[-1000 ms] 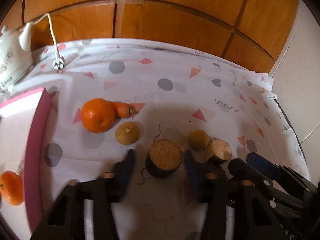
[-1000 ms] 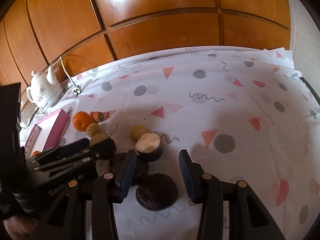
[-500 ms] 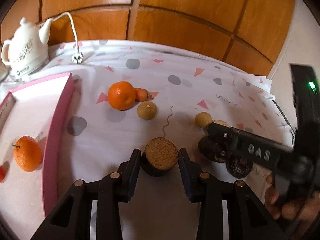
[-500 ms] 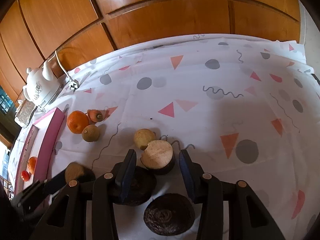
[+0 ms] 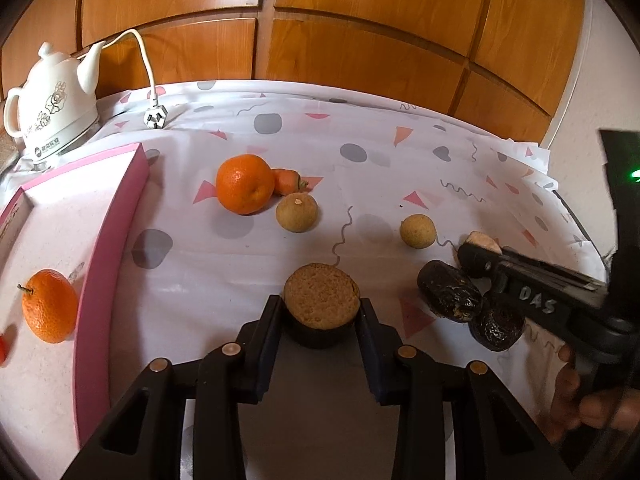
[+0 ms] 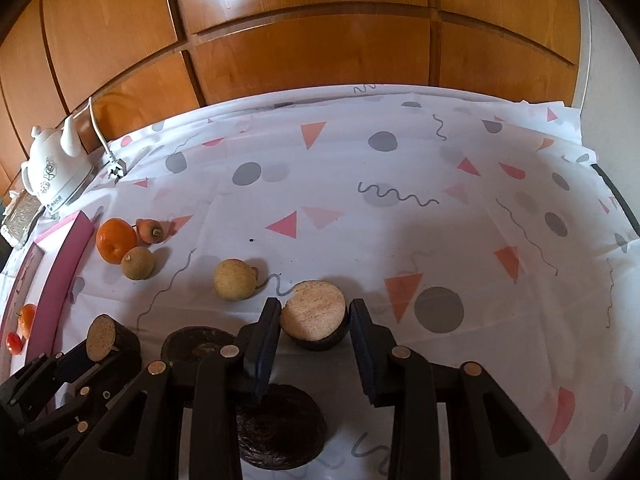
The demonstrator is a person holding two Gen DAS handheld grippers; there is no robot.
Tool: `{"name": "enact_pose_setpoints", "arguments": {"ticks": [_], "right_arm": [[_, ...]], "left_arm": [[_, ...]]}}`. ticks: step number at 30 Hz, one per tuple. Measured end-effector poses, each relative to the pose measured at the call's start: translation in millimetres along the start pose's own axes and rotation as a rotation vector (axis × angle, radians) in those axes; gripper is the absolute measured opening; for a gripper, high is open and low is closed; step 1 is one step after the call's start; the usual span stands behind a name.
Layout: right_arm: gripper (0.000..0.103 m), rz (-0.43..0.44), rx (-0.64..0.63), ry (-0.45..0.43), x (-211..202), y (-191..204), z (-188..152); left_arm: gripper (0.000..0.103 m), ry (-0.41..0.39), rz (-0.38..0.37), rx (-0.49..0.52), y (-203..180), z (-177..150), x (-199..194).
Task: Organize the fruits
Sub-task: 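Carry both log slices into the pink tray and open both tools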
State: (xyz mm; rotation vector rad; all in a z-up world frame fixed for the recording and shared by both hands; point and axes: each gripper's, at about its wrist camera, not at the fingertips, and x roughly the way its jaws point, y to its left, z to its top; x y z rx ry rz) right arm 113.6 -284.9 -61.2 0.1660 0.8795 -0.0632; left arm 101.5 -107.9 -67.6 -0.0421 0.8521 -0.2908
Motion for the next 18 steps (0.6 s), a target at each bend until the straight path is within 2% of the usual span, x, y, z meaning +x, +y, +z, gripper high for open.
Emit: {"name": "enact_pose_setpoints", "arguments": {"ticks": [4, 18], "right_arm": [[0.033, 0.039, 0.04, -0.001, 2, -7, -2], [0.033, -0.032, -0.006, -0.016, 3, 2, -5]], "left_arm": [[0.037, -0.005, -0.001, 0.004, 0, -1, -1], [0.036, -0.017, -0.004, 0.008, 1, -3, -5]]}}
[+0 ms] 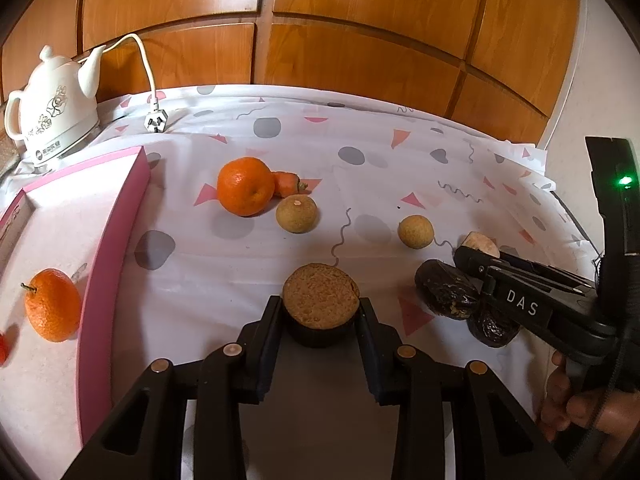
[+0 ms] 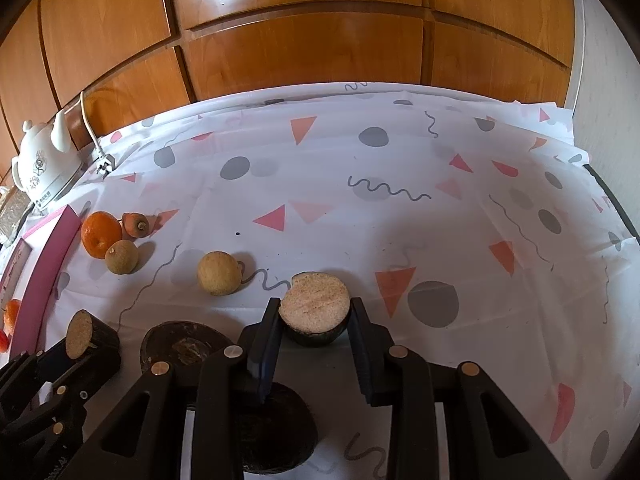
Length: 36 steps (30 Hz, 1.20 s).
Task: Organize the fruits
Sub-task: 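Carry both log slices into the pink tray and open both tools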
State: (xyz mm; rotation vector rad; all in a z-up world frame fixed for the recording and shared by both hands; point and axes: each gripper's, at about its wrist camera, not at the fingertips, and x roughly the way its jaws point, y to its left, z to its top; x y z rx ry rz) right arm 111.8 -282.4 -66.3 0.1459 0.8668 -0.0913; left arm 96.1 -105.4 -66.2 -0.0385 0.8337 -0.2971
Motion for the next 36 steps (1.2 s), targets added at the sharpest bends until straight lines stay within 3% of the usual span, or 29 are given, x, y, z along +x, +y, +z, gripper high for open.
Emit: {"name": "enact_pose_setpoints", "arguments": {"ticks": [8, 16, 23, 29, 36], "right_arm": [[0.033, 0.02, 0.017, -0.005, -1, -3, -1], [0.032, -0.011, 0.086, -0.019, -10, -17, 1], [0.032, -0.012, 0.054, -0.086, -42, -11, 5], [0.032, 0.103, -0.011, -0.112, -65, 18, 10], [0.032, 0.337, -0.099, -0.028, -71, 77, 1]], "left_arm": [[0.036, 0.009, 0.007, -0.02, 3, -3, -19], [0.036, -0.052, 0.01, -0.047, 13, 3, -63], [0.036, -0.099, 0.04, -0.058, 27, 6, -89], [0.036, -0.119, 0.07, -0.091, 46, 8, -102], [0.036, -0.127, 0.107, -0.171, 85, 7, -115]]}}
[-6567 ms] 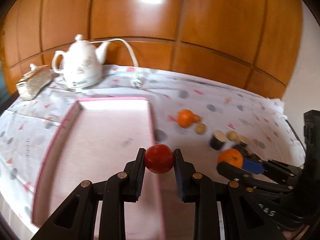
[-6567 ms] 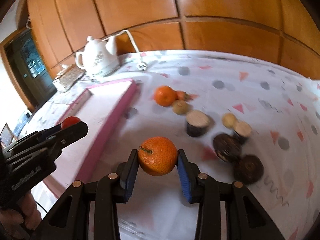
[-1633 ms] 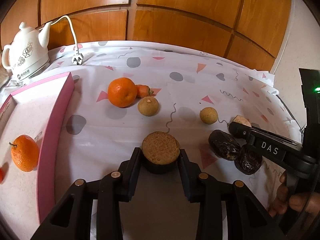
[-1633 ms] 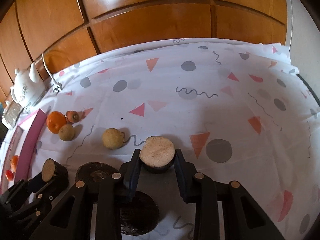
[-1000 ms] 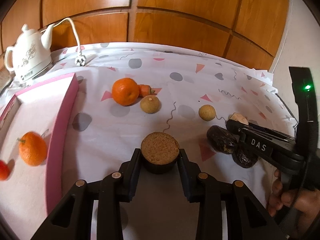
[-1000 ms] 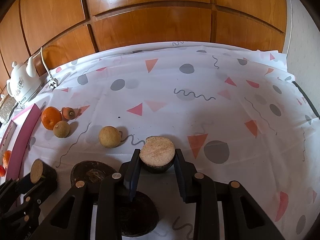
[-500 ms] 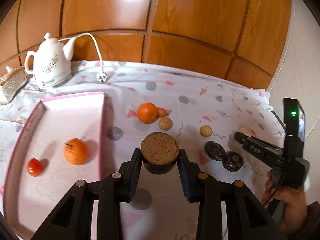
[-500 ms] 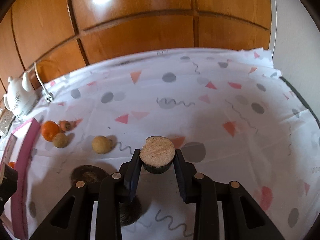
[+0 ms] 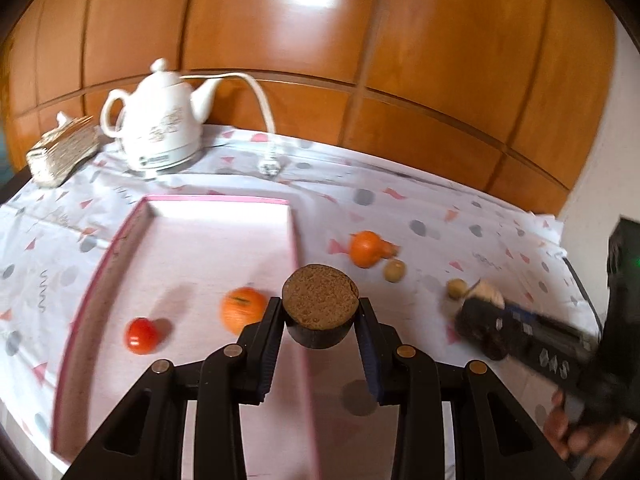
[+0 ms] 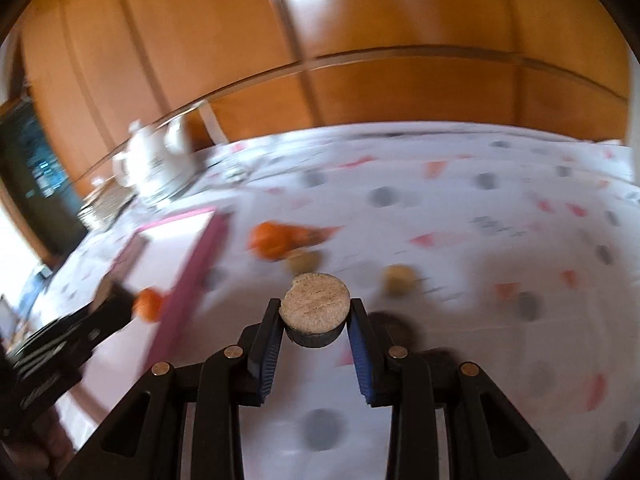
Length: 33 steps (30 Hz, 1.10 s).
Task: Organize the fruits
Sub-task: 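Carry both log slices into the pink tray and open both tools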
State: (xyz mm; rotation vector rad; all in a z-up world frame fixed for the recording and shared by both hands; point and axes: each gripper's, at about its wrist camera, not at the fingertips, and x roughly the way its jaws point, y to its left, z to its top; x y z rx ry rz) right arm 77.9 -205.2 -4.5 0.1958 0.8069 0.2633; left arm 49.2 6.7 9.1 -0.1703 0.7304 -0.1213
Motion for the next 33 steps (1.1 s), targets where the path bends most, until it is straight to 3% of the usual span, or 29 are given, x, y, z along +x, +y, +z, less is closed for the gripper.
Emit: {"name": "enact_pose_setpoints", "arguments": {"ticks": [7, 12, 17, 24, 33], "right_arm": [[0.032, 0.197, -0.085, 0.091, 17, 63, -9], [0.032, 0.273, -0.15, 0.143, 30, 101, -14], [0.032, 0.299, -0.225, 0.169, 35, 129, -22], [0.033, 0.27, -0.283, 0.179, 44, 147, -31], [0.038, 0.215, -0.287, 0.134, 45, 155, -33]], "left_arm": [[0.036, -0.02, 0.114, -0.104, 65, 15, -5], [0.036, -0.014, 0.184, -0.139, 95, 14, -1], [0.036, -0.013, 0.23, -0.171, 109, 11, 0], [0.037, -0.013, 0.253, -0.185, 113, 10, -1], [0.046, -0.025, 0.255, -0.16, 104, 6, -6]]}}
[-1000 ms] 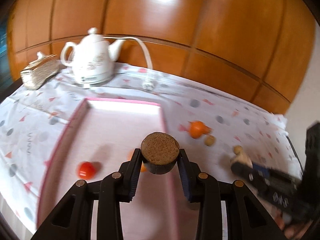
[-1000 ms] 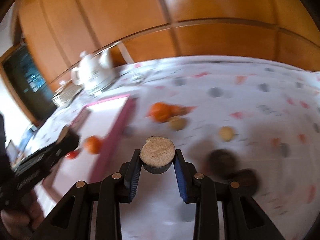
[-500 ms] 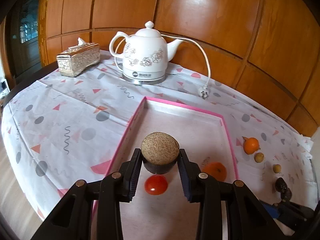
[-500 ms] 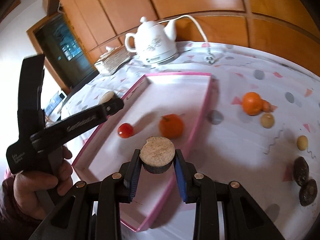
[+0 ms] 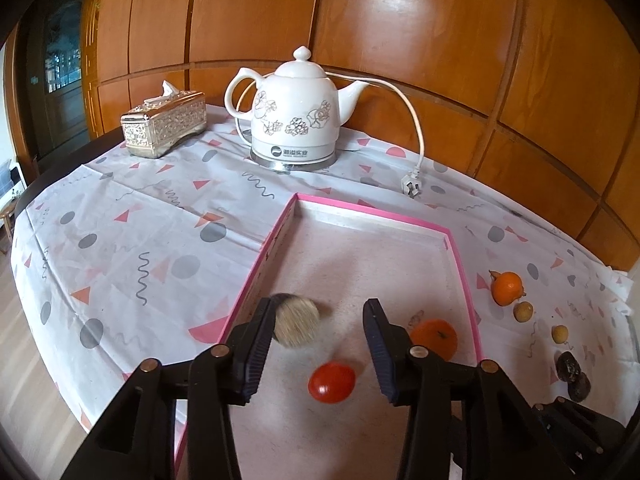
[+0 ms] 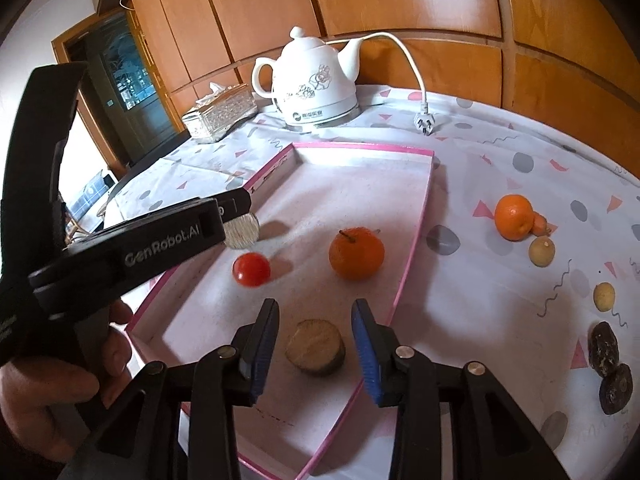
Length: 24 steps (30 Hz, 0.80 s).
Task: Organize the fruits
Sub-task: 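Carry both log slices into the pink tray and open both tools, then reach the left tool to a dark brown round fruit and grasp it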
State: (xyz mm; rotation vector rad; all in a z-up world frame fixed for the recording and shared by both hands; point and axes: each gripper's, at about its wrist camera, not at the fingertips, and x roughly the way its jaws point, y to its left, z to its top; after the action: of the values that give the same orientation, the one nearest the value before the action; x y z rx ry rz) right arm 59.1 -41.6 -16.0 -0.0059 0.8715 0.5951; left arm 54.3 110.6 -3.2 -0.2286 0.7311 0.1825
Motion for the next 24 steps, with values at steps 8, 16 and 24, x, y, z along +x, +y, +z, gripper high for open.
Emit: {"name": "enact_pose_setpoints", "arguments": {"ticks": [8, 16, 24], "right_arm": [[0.038, -0.047, 0.006, -0.037, -9, -1, -1], [0.038, -0.123, 0.035, -0.079, -22, -10, -5], [0.039, -0.187, 0.144, -0.126, -43, -41, -15]], "left_arm": [[0.047, -0.006, -0.018, 0.031, -9, -5, -9], [0.048, -0.009, -0.046, 0.053, -21, -10, -15], [0.048, -0.001, -0.098, 0.106, -44, -15, -21]]}}
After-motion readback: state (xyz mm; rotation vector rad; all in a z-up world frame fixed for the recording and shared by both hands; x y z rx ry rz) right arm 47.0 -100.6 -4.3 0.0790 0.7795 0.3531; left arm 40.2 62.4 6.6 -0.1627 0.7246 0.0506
